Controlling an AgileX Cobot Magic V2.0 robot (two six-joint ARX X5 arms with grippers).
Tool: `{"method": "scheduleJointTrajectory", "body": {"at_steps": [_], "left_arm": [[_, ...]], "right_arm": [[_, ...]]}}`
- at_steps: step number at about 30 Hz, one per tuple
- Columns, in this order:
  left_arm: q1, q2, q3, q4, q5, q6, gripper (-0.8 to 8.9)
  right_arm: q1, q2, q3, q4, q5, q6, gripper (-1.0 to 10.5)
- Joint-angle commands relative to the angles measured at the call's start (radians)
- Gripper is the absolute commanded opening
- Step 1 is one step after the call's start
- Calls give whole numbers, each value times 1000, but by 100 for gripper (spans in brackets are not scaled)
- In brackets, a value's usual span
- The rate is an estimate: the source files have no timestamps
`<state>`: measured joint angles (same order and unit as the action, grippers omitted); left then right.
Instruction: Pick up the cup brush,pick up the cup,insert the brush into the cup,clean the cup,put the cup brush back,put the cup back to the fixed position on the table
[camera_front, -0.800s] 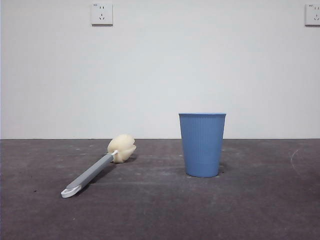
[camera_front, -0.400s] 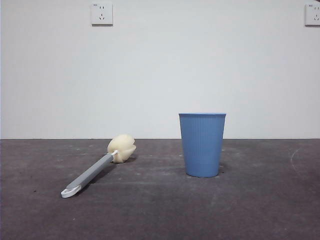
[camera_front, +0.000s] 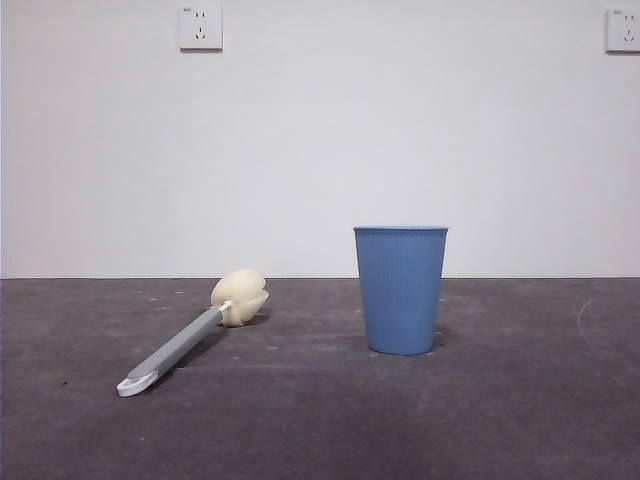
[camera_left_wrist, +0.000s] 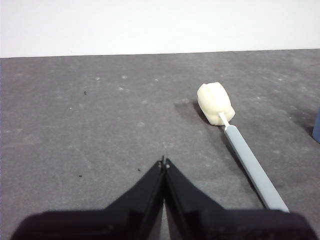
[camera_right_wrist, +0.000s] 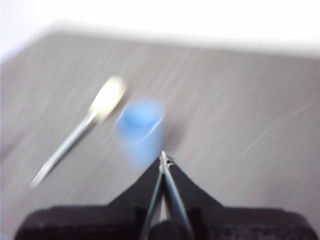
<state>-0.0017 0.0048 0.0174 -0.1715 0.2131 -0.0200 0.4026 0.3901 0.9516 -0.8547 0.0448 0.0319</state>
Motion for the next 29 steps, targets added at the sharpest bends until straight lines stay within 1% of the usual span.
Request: {"method": "scheduleJointTrajectory", "body": {"at_steps": [1,5,7,14,16,19,29], "left_arm": [[2,-2,-14,6,-1,-6,-4],[2,-2,-14,6,-1,-6,-3],[2,-2,-14,6,-1,-6,-3],[2,-2,-14,6,-1,-6,-3],[2,-2,-14,6,-1,-6,-3],[2,-2,-14,5,-1,-6,-3],[2,-2,-14,6,-1,-6,-3]], "right_arm": [[-42,-49,-13,113,60,-37,1],[-92,-109,-97,250,140,-69,1],[-112,-146,-182,322,145,-72,1],[-155,-338,-606,659,135,-53,1],[-163,-381,-677,674,125,-43,1],[-172,-388,-745,678,111,-40,1],[-195,-388,-893,698,110,-17,1]]}}
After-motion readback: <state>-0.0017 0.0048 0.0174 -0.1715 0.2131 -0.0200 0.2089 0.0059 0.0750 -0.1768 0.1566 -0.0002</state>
